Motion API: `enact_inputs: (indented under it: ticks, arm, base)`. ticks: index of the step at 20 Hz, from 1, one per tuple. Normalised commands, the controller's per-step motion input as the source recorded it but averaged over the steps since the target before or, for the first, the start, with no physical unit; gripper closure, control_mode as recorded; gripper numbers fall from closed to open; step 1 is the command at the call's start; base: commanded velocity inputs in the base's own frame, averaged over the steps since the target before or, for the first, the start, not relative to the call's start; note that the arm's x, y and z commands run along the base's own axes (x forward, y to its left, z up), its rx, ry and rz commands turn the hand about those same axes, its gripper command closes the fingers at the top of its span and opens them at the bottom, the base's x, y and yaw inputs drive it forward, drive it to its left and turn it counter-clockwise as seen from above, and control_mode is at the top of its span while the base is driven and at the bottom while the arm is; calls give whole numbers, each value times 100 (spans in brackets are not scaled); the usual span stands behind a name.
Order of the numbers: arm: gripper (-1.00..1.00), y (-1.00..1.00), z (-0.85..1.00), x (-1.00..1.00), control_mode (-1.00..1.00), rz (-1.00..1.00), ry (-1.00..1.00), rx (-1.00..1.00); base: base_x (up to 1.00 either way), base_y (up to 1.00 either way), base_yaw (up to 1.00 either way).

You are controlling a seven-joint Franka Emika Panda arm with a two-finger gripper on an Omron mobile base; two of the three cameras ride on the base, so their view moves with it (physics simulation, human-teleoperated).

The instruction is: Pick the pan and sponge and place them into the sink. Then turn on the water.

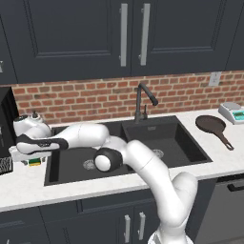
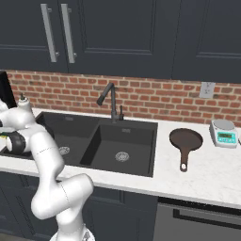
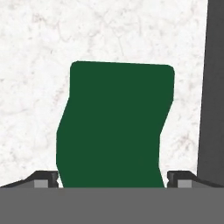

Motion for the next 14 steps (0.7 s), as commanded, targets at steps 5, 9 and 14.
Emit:
enact_inputs:
  ticks: [5, 9, 14]
  arm:
    - [-100, 0, -28, 0, -100, 0, 0, 0]
    - [100, 0, -24, 0, -100, 0, 0, 0]
    - [100, -1, -13, 0, -100, 0, 0, 0]
  base:
    - [0, 0, 0]
    - [0, 0, 0]
    - [0, 0, 0]
